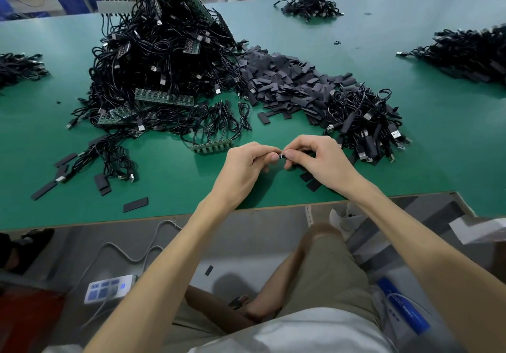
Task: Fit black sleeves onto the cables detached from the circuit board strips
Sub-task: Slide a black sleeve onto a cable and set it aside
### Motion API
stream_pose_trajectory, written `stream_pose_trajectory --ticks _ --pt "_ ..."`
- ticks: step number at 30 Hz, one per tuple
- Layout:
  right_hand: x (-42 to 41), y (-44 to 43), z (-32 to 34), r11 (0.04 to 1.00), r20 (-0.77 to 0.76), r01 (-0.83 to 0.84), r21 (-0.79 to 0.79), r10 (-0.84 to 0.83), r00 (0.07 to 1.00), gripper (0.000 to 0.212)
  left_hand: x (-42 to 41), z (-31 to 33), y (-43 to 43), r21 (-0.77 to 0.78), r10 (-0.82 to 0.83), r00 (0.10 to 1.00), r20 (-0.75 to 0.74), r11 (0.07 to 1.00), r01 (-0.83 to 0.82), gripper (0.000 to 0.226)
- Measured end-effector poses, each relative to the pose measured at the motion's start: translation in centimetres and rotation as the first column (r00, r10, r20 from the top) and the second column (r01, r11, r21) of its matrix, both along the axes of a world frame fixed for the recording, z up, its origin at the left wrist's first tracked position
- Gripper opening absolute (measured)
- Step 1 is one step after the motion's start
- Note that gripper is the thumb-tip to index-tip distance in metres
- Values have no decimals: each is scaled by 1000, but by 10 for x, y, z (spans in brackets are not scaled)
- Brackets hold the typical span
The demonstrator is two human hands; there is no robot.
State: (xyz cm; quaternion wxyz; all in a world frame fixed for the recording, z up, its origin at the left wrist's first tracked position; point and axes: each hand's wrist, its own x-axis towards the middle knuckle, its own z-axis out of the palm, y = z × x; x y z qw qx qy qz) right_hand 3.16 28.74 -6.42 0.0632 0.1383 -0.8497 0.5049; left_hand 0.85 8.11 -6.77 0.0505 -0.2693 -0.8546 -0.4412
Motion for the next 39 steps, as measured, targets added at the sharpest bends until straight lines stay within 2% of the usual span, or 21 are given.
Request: stream_pose_trajectory --ticks 14,29,31,35,39 --pt "-2 0 -3 999 24 25 -43 -24 999 7 3 1 3 -54 -42 992 -116 998 36 19" --pt "-2 -2 -3 998 23 24 -61 -23 999 7 6 5 3 -62 -46 993 -112 997 39 19" --pt "-2 -2 -3 997 13 27 -67 -26 1000 7 5 6 2 9 -29 998 -62 1000 30 20" --pt "-3 1 -3 987 33 59 -150 -55 998 6 2 6 -3 238 -3 984 177 970 -40 24" --pt "-3 1 -3 987 41 58 -148 -52 998 6 1 6 -4 323 -38 963 268 945 -53 19"
